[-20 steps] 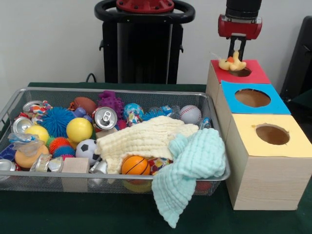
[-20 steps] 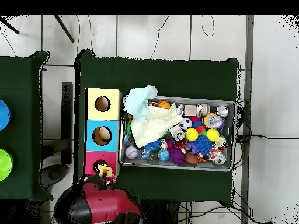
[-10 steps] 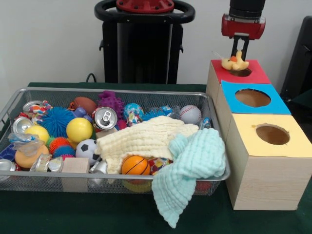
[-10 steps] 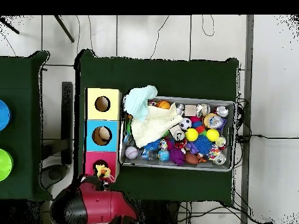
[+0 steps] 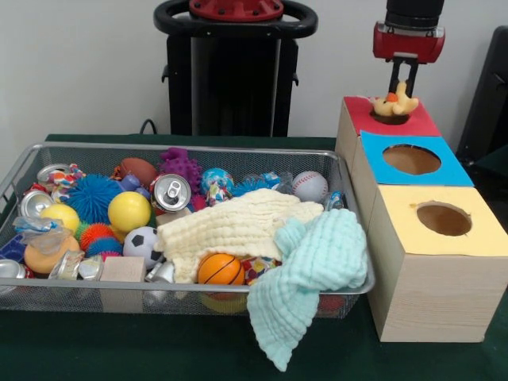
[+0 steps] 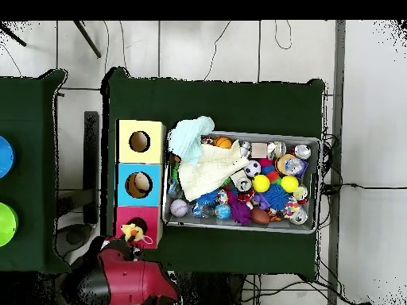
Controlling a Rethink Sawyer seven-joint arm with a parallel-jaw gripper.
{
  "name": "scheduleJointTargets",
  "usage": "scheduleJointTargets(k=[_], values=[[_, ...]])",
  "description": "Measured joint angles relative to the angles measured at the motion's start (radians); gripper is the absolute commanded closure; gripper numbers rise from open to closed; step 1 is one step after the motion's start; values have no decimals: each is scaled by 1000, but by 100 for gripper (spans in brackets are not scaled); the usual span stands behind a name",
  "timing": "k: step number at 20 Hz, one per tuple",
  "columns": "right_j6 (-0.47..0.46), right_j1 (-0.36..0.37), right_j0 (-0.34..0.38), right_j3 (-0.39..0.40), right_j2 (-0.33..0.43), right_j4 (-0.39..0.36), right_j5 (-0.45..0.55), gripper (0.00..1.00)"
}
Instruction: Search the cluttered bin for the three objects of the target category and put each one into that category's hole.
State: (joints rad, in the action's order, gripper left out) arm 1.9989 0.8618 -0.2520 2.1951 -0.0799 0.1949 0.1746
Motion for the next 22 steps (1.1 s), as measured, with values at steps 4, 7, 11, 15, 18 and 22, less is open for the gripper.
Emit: scheduleJointTargets(k=[4, 7, 11, 15, 18, 22], values=[[0, 0, -13, -2, -1, 23, 0, 100], [0, 0, -16, -3, -1, 32, 0, 100], [0, 0, -17, -3, -1, 37, 0, 100], [0, -1, -18, -4, -3, 37, 0, 100], [0, -5, -30, -9, -13, 37, 0, 100], [0, -16, -51, -22, -32, 36, 0, 100]])
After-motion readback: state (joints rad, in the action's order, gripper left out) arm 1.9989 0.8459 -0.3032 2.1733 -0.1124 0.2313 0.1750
